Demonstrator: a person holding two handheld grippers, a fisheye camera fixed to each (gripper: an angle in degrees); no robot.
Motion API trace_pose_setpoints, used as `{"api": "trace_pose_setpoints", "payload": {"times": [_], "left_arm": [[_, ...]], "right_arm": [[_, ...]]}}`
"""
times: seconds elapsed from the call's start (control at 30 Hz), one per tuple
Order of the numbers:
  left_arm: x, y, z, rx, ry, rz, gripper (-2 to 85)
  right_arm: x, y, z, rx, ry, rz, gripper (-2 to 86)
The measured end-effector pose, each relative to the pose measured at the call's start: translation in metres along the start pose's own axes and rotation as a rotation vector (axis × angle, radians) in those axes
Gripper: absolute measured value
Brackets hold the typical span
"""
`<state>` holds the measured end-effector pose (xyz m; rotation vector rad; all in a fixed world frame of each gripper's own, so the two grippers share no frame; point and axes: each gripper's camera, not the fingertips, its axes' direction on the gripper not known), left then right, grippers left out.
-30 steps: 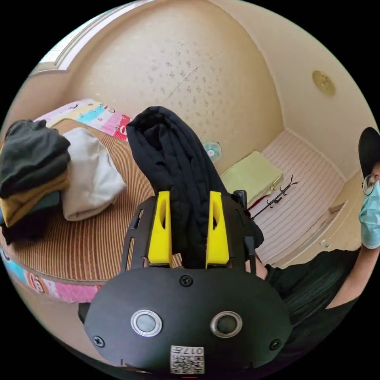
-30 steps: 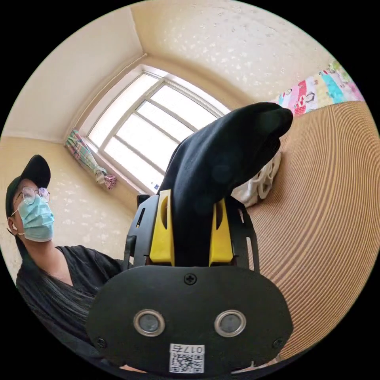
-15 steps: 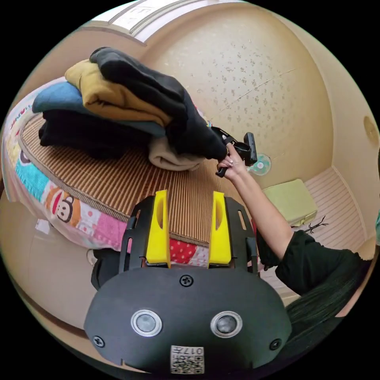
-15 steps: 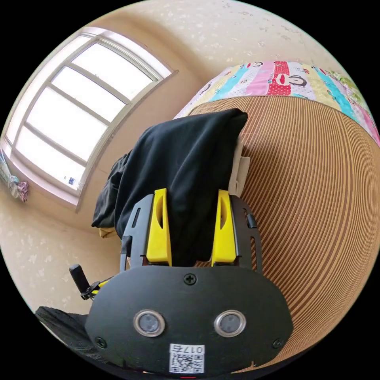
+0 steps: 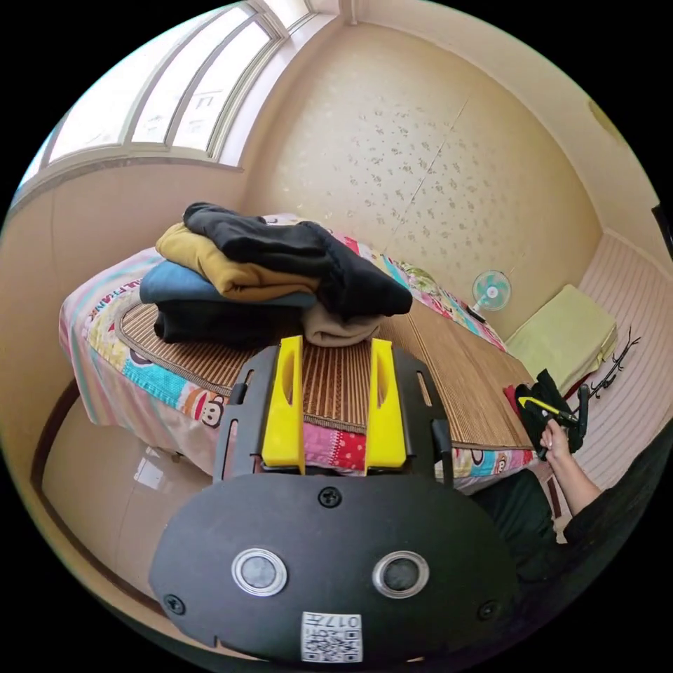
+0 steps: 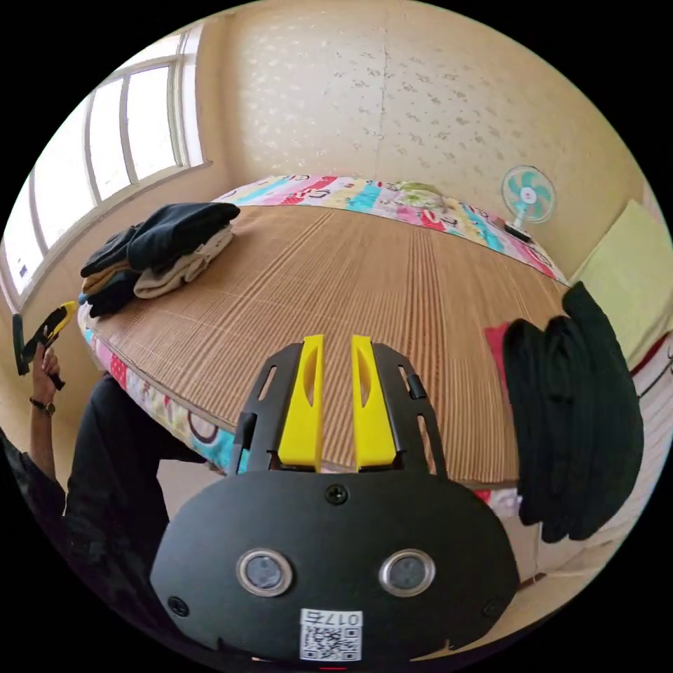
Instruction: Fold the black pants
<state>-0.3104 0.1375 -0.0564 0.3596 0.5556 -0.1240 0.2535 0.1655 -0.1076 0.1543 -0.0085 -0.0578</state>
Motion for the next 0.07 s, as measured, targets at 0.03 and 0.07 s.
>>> {"api": "trace_pose_setpoints", "payload": {"times": [0.03, 0.07], "left_arm": [[0.009, 0.004, 0.004, -0.003, 0.030, 0.005, 13.4], [0.029, 0.013, 0.016, -0.021, 0.093, 0.020, 13.2]], "right_arm": [[0.022, 0.015, -0.012, -0.010, 0.039, 0.049, 6.7], [0.063, 0.043, -0.036, -0.023, 0.090, 0.146, 6.6]]}}
